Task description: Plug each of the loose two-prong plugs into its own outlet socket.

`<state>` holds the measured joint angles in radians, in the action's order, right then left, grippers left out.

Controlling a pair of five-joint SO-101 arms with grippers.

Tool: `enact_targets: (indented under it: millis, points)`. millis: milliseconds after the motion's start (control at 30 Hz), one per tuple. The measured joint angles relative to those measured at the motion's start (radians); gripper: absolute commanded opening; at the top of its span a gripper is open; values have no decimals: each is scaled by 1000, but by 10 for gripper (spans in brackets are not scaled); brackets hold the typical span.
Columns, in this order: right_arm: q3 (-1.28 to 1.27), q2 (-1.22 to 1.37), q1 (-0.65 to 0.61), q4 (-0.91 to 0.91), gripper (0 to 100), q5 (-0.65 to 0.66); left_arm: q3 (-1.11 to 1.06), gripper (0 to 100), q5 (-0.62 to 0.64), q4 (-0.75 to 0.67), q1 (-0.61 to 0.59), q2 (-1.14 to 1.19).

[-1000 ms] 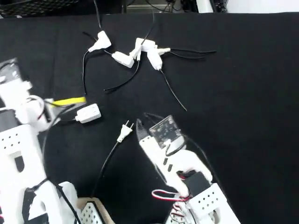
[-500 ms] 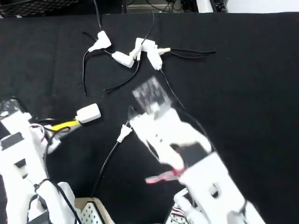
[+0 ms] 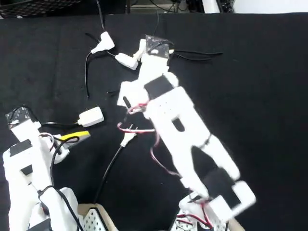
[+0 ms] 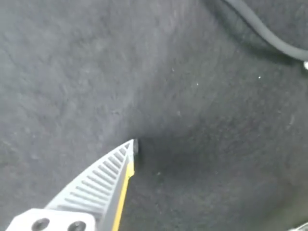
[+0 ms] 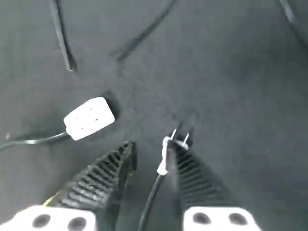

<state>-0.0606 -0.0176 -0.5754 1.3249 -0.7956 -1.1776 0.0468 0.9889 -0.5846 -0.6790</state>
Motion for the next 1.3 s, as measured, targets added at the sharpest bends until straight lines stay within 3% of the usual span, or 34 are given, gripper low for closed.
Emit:
enact_targets:
  millis: [133, 300, 600, 733, 933, 1300]
  points:
    - [15, 23, -89, 23, 286, -118, 0, 612, 20, -21, 5, 0]
    - [0, 32, -184, 0, 217, -226, -2, 612, 20, -37, 5, 0]
    - [-290, 34, -195, -338, 198, -302, -2, 612, 20, -37, 5, 0]
    - [-331, 34, -195, -404, 199, -311, -2, 612, 20, -37, 5, 0]
    - [-331, 34, -146, -350, 248, -272, -2, 612, 20, -37, 5, 0]
    - [-338, 133, -121, -321, 248, -262, -2, 612, 20, -37, 5, 0]
